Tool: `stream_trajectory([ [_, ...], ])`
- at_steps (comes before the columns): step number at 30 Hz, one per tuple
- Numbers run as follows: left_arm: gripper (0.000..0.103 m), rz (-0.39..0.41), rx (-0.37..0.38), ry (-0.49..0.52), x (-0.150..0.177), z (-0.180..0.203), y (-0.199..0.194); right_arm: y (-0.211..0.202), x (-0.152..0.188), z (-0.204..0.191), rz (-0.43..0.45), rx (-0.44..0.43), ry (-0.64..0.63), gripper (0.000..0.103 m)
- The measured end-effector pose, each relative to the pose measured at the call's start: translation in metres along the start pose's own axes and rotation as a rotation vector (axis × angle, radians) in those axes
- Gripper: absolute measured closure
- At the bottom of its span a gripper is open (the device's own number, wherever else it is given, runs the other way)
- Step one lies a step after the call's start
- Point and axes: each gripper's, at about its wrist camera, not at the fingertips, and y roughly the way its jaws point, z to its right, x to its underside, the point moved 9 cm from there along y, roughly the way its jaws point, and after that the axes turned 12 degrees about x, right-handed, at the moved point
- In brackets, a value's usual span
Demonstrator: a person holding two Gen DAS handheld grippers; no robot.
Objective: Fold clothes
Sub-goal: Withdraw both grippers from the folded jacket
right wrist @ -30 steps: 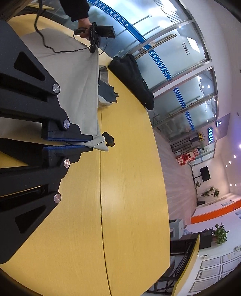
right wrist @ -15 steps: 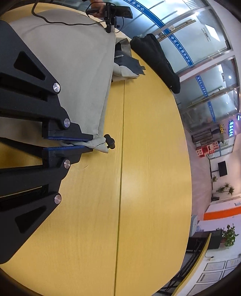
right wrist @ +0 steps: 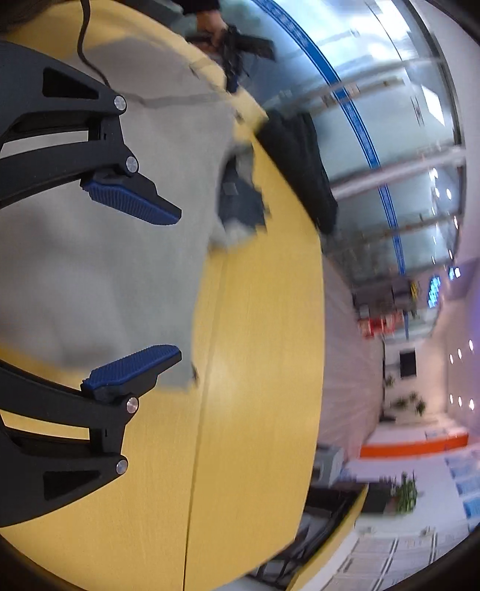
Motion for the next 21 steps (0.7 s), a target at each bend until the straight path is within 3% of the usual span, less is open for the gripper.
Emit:
stream_trajectory([
  [3, 0.068, -0.003, 0.012, 0.023, 0.011, 0.034, -0.04, -0.009, 0.033, -0.051, -0.063, -0.061, -0.072, 0.036],
  [6, 0.068, -0.056, 0.03, 0.076, 0.028, 0.075, -0.08, -0.024, 0.066, -0.058, -0.118, -0.091, 0.011, 0.036],
  [9, 0.066, -0.124, 0.068, 0.124, 0.045, 0.11, -0.114, -0.046, 0.094, -0.05, -0.167, -0.052, 0.097, 0.036],
  [12, 0.048, -0.168, 0.117, 0.177, 0.049, 0.138, -0.128, -0.077, 0.117, -0.047, -0.199, 0.001, 0.171, 0.033],
  [14, 0.033, -0.188, 0.147, 0.231, 0.044, 0.151, -0.118, -0.1, 0.133, -0.046, -0.208, 0.036, 0.226, 0.03],
  [16, 0.028, -0.197, 0.158, 0.317, 0.034, 0.161, -0.088, -0.115, 0.154, -0.046, -0.237, 0.062, 0.304, 0.028],
  [21, 0.027, -0.205, 0.279, 0.473, 0.013, 0.198, 0.023, -0.122, 0.204, -0.039, -0.288, 0.099, 0.583, 0.028],
])
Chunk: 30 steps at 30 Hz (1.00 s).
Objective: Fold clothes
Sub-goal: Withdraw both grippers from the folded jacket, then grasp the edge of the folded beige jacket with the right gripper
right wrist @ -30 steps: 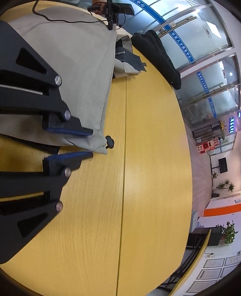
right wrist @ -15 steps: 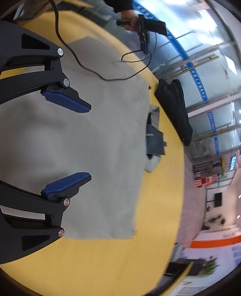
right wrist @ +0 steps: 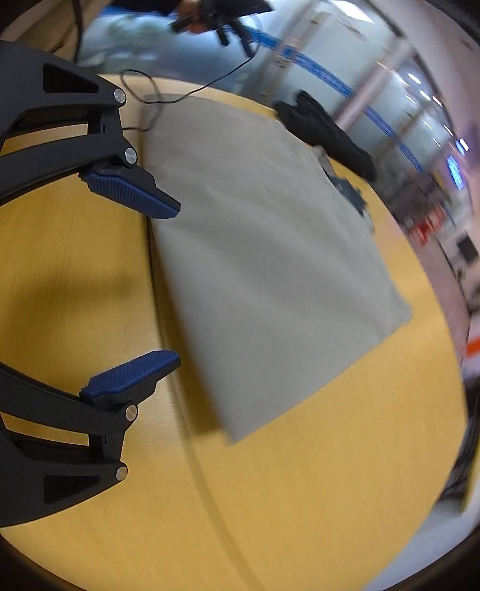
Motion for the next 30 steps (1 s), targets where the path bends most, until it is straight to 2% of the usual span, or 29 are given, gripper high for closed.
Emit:
stream_trajectory([
  [2, 0.028, -0.017, 0.028, 0.059, -0.015, -0.002, 0.05, 0.012, -0.002, 0.006, 0.022, -0.003, 0.085, 0.028],
  [5, 0.027, -0.039, 0.025, 0.138, -0.027, -0.007, 0.113, 0.029, -0.005, 0.015, 0.06, -0.011, 0.208, 0.028],
  [6, 0.027, -0.053, 0.031, 0.139, -0.025, -0.011, 0.129, 0.032, -0.011, 0.013, 0.094, -0.025, 0.225, 0.023],
  [8, 0.027, -0.079, 0.043, 0.137, -0.022, -0.018, 0.161, 0.039, -0.024, 0.01, 0.155, -0.046, 0.256, 0.025],
  [10, 0.022, -0.067, 0.049, 0.145, -0.021, -0.018, 0.176, 0.047, -0.035, 0.011, 0.182, -0.043, 0.288, 0.04],
  [11, 0.017, -0.055, 0.048, 0.146, -0.022, -0.017, 0.179, 0.051, -0.039, 0.013, 0.185, -0.034, 0.305, 0.064],
  [12, 0.016, -0.053, 0.041, 0.147, -0.023, -0.015, 0.181, 0.054, -0.044, 0.014, 0.19, -0.027, 0.316, 0.08],
  [14, 0.012, -0.05, 0.026, 0.155, -0.025, -0.009, 0.186, 0.048, -0.051, 0.015, 0.219, -0.023, 0.298, 0.091],
  [15, 0.011, -0.051, 0.027, 0.154, -0.026, -0.003, 0.188, 0.046, -0.055, 0.016, 0.233, -0.021, 0.29, 0.094],
  [18, 0.009, -0.04, 0.025, 0.159, -0.036, 0.012, 0.191, 0.02, -0.067, 0.018, 0.296, 0.008, 0.227, 0.096],
  [22, 0.001, 0.009, 0.016, 0.171, -0.056, 0.018, 0.198, -0.013, -0.083, 0.032, 0.357, 0.1, 0.093, 0.096],
  [25, 0.0, -0.038, 0.043, 0.168, -0.066, 0.023, 0.232, -0.027, -0.096, 0.044, 0.382, 0.163, -0.023, 0.096],
  [27, 0.0, -0.06, 0.059, 0.196, -0.075, 0.033, 0.253, -0.034, -0.104, 0.043, 0.405, 0.164, -0.075, 0.096],
  [30, 0.0, -0.065, 0.084, 0.236, -0.088, 0.047, 0.272, -0.052, -0.116, 0.014, 0.461, 0.111, -0.149, 0.096],
])
